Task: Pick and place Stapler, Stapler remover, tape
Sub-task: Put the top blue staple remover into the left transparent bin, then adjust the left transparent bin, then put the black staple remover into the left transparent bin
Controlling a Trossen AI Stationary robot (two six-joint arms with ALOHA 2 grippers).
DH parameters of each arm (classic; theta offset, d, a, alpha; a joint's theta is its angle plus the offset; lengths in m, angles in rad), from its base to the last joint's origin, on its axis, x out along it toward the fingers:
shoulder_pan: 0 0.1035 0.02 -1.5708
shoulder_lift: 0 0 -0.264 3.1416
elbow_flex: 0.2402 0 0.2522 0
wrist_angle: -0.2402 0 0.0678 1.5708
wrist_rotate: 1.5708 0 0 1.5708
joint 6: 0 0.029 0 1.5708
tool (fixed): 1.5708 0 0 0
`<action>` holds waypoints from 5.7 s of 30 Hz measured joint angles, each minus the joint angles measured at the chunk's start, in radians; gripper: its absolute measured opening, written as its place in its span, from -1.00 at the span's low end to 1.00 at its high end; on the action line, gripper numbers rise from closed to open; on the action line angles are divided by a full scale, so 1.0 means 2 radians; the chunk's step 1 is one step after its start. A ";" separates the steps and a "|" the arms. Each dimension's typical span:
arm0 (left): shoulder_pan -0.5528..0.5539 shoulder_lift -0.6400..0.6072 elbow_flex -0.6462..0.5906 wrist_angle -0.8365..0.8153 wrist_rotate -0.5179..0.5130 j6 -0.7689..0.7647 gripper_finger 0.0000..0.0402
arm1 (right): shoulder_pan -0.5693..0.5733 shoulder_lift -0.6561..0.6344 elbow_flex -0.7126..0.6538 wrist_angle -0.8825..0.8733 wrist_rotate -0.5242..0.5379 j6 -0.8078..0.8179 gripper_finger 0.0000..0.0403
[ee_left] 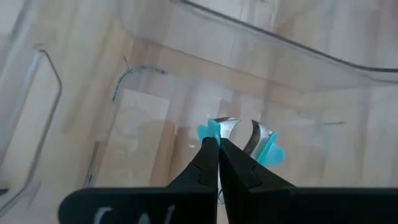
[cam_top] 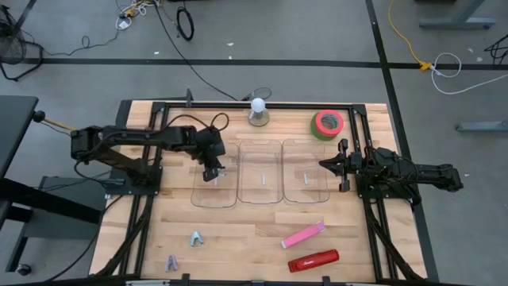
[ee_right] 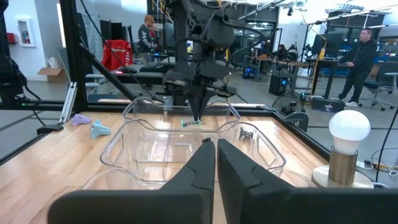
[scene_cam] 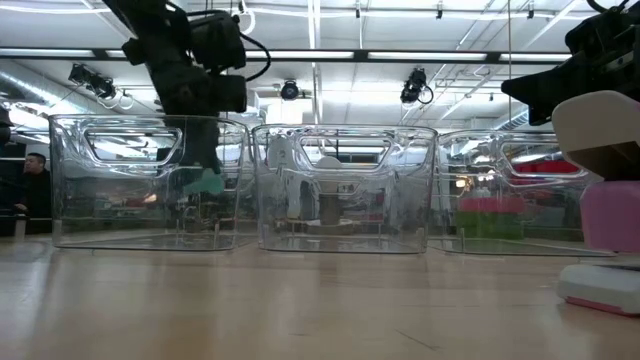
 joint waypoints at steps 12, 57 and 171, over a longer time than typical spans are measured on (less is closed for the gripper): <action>0.000 0.000 -0.061 0.093 -0.050 0.002 -0.97 | 0.000 0.000 0.000 0.000 0.000 0.000 -0.89; 0.075 0.000 0.141 -0.073 -0.132 0.069 -0.37 | 0.000 0.000 0.000 0.000 0.000 0.000 -0.89; 0.231 -0.017 0.133 -0.259 -0.136 0.214 -0.90 | 0.000 0.000 0.000 0.000 0.000 0.000 -0.89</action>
